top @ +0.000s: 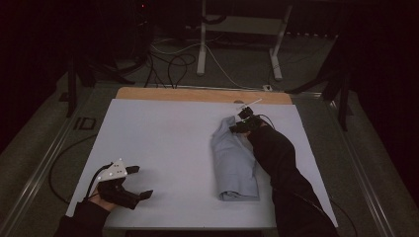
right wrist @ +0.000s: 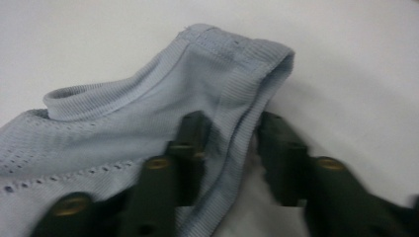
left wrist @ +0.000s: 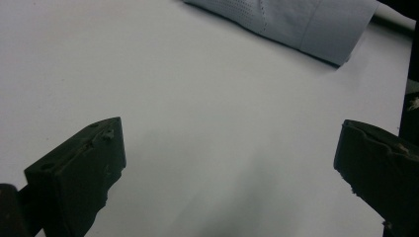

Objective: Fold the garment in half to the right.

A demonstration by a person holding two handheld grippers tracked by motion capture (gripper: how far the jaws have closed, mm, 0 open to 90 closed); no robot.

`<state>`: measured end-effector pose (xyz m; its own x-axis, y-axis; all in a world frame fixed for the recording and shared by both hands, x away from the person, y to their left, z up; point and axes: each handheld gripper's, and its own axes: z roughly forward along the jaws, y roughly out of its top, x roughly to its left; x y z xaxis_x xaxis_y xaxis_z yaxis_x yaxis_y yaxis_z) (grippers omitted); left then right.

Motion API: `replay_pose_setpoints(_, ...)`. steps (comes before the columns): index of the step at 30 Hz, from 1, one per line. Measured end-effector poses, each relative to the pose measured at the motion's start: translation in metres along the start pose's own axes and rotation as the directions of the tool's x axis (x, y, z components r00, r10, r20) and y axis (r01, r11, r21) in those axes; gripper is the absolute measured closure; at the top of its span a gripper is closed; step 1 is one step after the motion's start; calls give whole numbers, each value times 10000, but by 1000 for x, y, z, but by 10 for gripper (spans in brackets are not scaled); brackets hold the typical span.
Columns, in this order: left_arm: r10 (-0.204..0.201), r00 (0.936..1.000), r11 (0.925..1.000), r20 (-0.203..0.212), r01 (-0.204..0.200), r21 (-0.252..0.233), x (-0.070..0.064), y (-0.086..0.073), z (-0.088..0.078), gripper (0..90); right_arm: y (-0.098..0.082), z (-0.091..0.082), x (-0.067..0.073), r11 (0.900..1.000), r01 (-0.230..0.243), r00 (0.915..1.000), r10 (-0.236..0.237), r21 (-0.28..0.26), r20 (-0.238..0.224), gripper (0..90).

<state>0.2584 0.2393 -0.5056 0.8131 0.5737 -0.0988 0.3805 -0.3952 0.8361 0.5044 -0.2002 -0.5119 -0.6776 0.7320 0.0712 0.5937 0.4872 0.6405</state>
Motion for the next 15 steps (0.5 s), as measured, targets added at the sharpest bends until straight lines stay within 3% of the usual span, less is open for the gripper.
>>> replay_pose_setpoints(2, 31, 10000, 10000, 30, -31, 13, 0, 0, 0, 7, 2, -5, 2, 9999, 37, 9999, -39, -157, -113, 362)
replay_pose_setpoints(3, 22, 10000, 10000, 42, -22, -13, 0, 0, 0, 7, 2, -5, 2, 9999, 37, 9999, -39, -157, -113, 362)
replay_pose_setpoints(4, 2, 10000, 10000, 36, -2, -35, 0, 0, 0, 7, 3, -8, 2, 9996, 126, 9998, -129, -249, -143, 301)
replay_pose_setpoints(7, 38, 10000, 10000, 63, -38, -3, 0, 0, 0, 7, 4, -21, 9, 9980, 254, 9965, -299, -580, -787, 182)
replay_pose_setpoints(15, 71, 9999, 10000, 79, -71, -43, 0, 1, -1, 7, 3, -38, 22, 9942, 516, 9921, -619, -942, -1089, 157)
